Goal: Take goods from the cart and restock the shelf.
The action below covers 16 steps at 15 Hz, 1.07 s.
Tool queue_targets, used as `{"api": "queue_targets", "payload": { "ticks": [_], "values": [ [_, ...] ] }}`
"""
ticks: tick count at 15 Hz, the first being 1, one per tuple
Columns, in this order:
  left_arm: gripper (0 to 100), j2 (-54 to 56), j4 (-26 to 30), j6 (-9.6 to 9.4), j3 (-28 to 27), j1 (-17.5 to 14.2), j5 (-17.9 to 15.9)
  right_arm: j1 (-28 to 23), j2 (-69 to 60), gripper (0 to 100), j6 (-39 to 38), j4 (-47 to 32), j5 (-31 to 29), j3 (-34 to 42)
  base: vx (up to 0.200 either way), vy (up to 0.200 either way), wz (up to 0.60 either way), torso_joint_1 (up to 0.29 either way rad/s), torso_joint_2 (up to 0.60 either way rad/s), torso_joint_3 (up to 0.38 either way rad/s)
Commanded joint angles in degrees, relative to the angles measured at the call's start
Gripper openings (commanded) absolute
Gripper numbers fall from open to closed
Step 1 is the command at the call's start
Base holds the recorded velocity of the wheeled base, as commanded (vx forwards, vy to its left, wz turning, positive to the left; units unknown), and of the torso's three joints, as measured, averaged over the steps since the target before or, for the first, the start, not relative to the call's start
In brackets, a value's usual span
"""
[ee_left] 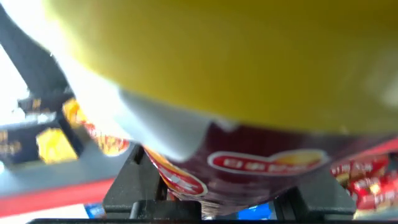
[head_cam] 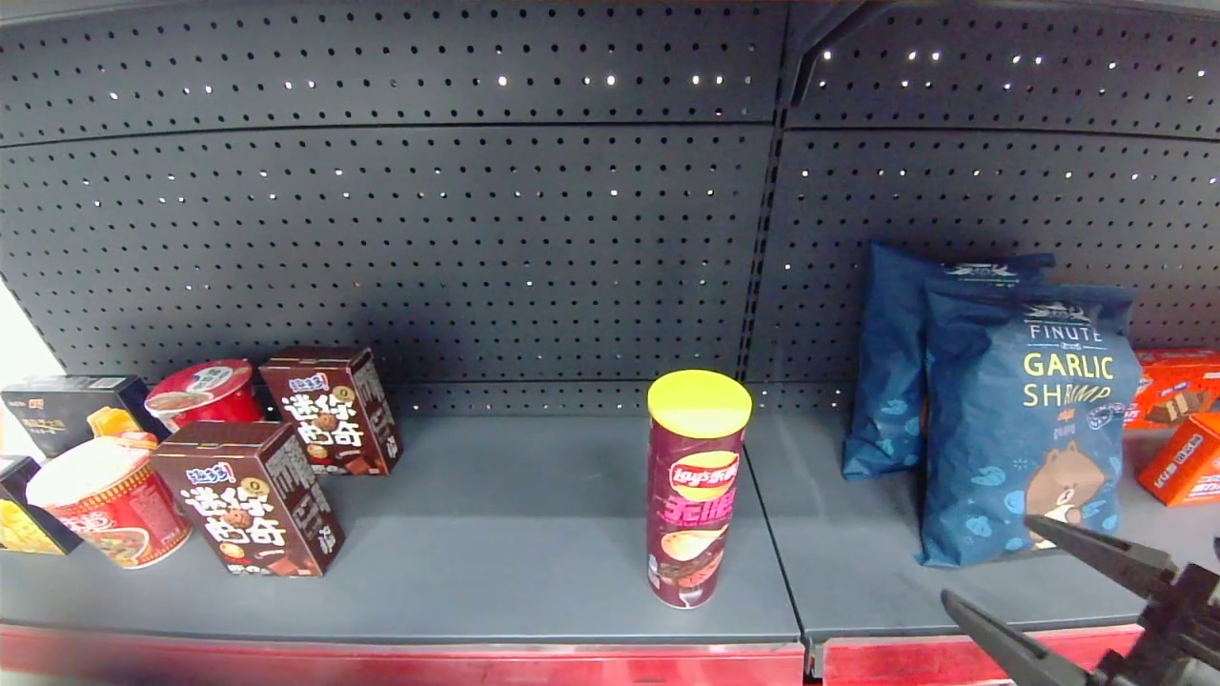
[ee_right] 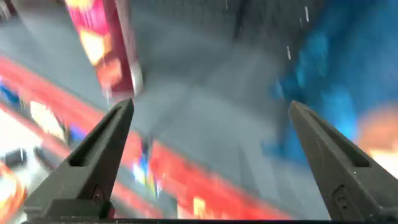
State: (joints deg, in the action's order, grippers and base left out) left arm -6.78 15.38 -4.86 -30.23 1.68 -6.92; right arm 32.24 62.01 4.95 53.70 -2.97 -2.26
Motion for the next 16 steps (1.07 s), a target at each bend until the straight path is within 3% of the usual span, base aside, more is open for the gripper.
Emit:
{"api": "queue_targets", "payload": {
  "ticks": [1, 3, 5, 9, 11, 16],
  "values": [
    [0, -4.21, 0.44, -0.59, -2.46, 0.16, -2.48, -2.27, -23.25, 100, -0.29, -26.01, -4.23, -5.22, 0.000, 0.000, 0.00, 0.000, 0.00, 0.000],
    [0, -9.66, 0.08, -0.67, -4.75, 0.25, -4.06, -5.88, -28.00, 100, -1.35, -34.89, -9.15, -8.29, 0.000, 0.000, 0.00, 0.000, 0.00, 0.000],
    [0, -16.07, -1.94, -0.67, -6.24, 0.34, -8.28, -7.72, -29.67, 100, -1.43, -35.51, -9.42, -8.20, 0.000, 0.000, 0.00, 0.000, 0.00, 0.000],
    [0, -31.45, -13.71, -1.11, -6.24, 0.69, -13.82, -10.62, -28.09, 100, -2.31, -36.03, -9.33, -8.38, 0.000, 0.000, 0.00, 0.000, 0.00, 0.000],
    [0, -38.84, -19.34, -1.11, -6.24, 2.71, -14.78, -10.80, -28.00, 100, -2.40, -36.12, -9.33, -8.12, 0.000, 0.000, 0.00, 0.000, 0.00, 0.000],
    [0, -53.60, -29.89, -1.11, -7.03, 11.24, -14.35, -10.71, -27.21, 100, -2.40, -37.35, -9.33, -7.94, 0.000, 0.000, 0.00, 0.000, 0.00, 0.000]
  ]
}}
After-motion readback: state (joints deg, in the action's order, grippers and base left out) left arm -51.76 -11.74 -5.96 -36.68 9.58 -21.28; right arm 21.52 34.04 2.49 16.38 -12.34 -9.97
